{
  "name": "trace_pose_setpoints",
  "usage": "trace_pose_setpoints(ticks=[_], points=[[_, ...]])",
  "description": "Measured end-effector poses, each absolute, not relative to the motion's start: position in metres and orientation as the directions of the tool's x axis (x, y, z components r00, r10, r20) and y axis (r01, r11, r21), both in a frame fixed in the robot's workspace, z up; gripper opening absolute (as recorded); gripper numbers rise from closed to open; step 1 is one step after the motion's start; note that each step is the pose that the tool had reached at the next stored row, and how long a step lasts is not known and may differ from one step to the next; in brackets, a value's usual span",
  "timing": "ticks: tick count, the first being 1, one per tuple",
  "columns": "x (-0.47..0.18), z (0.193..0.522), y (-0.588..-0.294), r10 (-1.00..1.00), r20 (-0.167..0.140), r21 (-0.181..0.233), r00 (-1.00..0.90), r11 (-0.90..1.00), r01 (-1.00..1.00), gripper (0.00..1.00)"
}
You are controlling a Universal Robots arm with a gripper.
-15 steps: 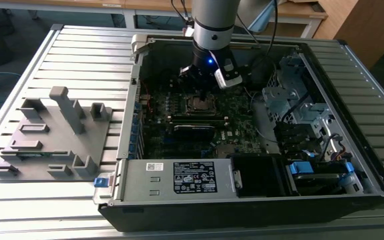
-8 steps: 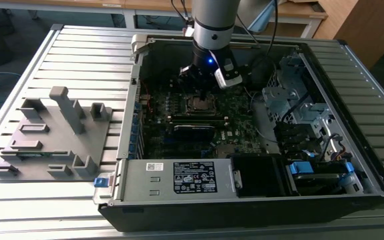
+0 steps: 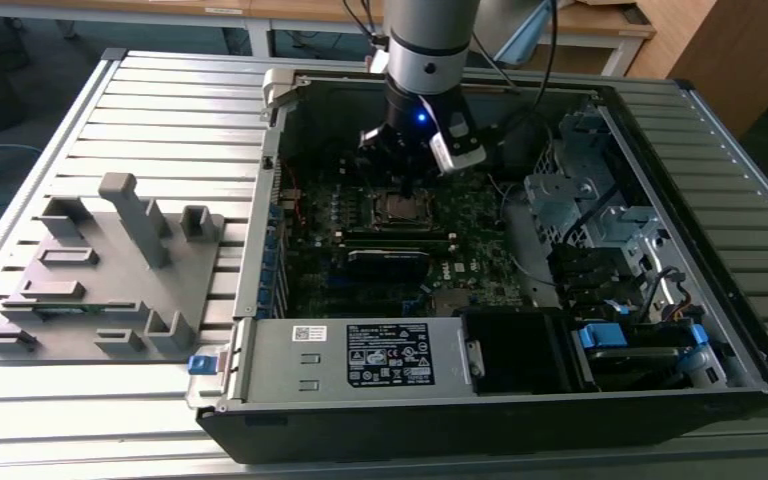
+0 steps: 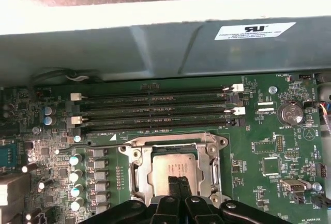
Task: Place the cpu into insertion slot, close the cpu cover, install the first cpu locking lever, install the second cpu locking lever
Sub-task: 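Install the first cpu locking lever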
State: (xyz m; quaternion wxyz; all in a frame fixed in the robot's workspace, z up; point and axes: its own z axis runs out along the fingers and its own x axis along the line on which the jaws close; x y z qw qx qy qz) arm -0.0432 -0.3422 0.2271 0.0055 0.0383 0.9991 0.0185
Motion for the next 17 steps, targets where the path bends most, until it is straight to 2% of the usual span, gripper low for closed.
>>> trace_pose_setpoints(ticks=[17], points=[[-0.0432, 0.2312, -0.3422, 0.077, -0.01, 0.037, -0.997, 0.996, 0.076, 0.11]])
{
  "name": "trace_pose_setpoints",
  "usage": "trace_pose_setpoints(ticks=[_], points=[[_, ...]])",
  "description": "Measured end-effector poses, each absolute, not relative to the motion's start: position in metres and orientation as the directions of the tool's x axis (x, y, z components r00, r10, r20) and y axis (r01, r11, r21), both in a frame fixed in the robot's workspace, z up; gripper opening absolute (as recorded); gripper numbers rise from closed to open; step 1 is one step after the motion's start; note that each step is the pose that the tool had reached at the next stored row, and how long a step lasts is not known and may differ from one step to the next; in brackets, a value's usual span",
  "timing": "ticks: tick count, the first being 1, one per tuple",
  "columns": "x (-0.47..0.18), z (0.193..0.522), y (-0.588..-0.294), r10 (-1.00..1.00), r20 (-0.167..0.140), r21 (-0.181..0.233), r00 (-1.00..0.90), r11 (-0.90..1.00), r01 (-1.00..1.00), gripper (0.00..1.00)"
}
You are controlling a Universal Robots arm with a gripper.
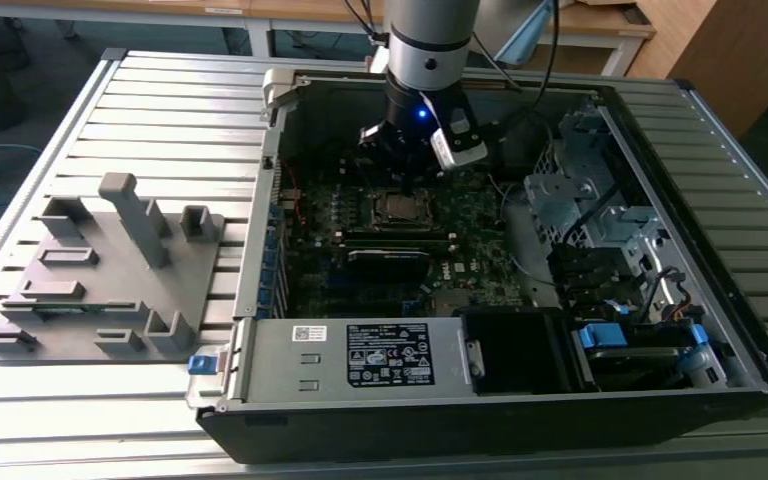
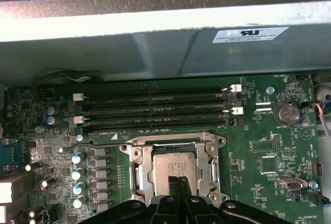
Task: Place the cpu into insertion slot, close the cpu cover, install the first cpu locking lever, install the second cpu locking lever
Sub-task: 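Install the first cpu locking lever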
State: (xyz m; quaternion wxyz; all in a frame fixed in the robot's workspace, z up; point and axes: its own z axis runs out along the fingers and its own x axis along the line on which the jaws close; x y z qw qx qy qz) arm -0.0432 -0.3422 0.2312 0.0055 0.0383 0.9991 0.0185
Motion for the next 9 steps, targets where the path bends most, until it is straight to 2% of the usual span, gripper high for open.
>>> trace_pose_setpoints(ticks=[9], points=[[-0.0431, 0.2326, -0.3422, 0.077, -0.01, 0.037, -0.997, 0.996, 0.076, 0.11]])
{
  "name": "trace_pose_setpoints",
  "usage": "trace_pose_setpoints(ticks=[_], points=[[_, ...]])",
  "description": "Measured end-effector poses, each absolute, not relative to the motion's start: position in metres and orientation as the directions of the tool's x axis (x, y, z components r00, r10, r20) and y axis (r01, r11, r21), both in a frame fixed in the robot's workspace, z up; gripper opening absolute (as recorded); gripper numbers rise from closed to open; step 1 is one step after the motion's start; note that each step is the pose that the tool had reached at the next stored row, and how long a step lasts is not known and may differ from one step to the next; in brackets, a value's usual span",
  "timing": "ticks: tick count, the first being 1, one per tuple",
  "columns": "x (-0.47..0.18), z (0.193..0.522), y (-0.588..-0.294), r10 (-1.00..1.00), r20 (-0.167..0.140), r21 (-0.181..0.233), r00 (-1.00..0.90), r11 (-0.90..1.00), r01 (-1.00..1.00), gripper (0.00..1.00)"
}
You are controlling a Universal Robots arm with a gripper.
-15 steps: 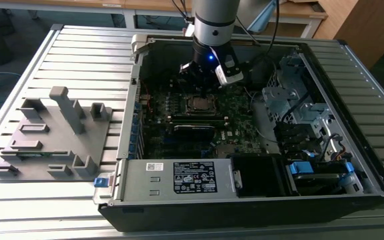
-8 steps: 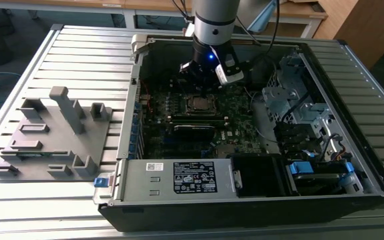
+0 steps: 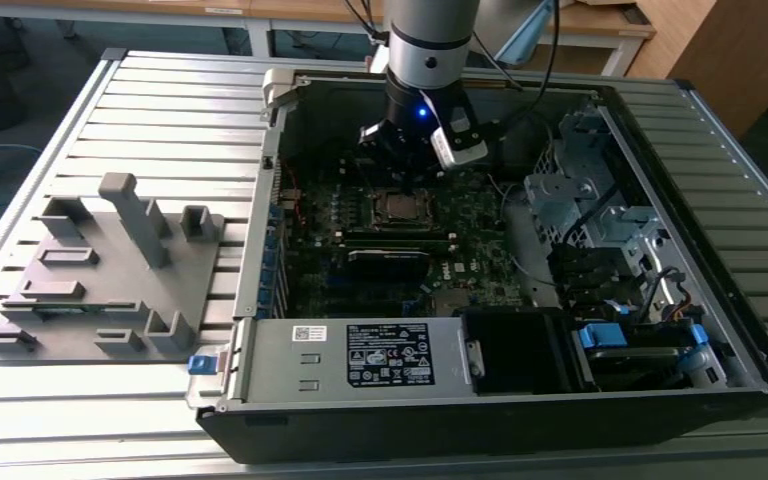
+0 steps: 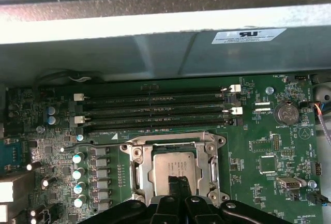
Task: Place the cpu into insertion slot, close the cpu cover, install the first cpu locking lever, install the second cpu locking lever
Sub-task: 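Install the first cpu locking lever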
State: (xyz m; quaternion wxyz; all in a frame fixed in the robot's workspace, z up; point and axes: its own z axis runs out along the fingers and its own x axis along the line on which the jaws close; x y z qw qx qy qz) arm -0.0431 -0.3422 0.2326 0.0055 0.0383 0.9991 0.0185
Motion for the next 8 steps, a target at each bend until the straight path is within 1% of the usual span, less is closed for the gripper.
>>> trace_pose_setpoints(ticks=[8], points=[[-0.0432, 0.235, -0.3423, 0.077, -0.009, 0.037, -0.997, 0.996, 0.076, 0.11]])
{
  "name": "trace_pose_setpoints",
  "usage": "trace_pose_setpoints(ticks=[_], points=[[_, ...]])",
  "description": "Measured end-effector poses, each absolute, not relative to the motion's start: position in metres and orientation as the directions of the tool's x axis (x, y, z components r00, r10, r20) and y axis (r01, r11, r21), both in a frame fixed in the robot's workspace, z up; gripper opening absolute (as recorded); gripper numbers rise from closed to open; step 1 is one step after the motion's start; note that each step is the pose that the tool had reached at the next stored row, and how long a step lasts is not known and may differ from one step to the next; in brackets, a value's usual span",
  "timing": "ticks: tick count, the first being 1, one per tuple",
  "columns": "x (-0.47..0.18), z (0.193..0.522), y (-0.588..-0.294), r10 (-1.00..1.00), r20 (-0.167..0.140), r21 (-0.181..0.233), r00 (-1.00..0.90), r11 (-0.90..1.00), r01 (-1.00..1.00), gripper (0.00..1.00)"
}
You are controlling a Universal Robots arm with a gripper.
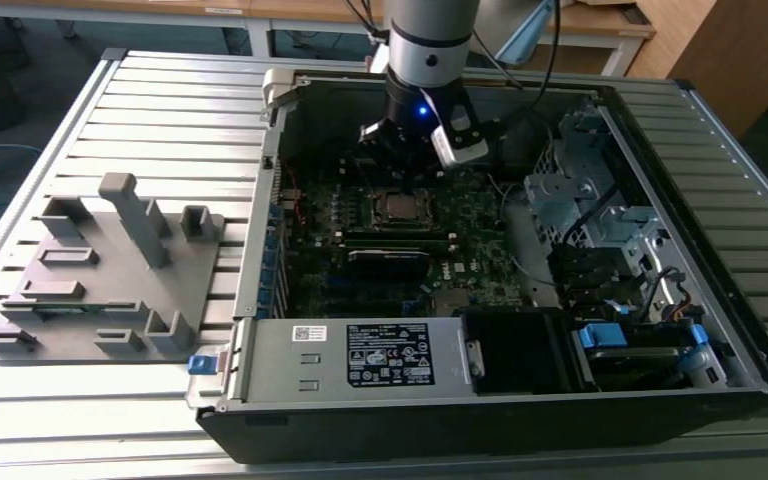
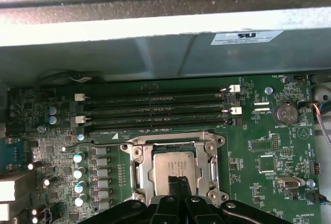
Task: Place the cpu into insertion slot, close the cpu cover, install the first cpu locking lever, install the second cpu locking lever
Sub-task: 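Install the first cpu locking lever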
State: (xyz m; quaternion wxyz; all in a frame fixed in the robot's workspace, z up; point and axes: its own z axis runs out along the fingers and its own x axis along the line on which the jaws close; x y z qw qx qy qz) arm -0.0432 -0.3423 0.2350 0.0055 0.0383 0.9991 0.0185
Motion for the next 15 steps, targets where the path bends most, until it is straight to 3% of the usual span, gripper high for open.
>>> trace_pose_setpoints(ticks=[15], points=[[-0.0432, 0.2379, -0.3422, 0.077, -0.01, 0.037, -0.997, 0.996, 0.076, 0.11]])
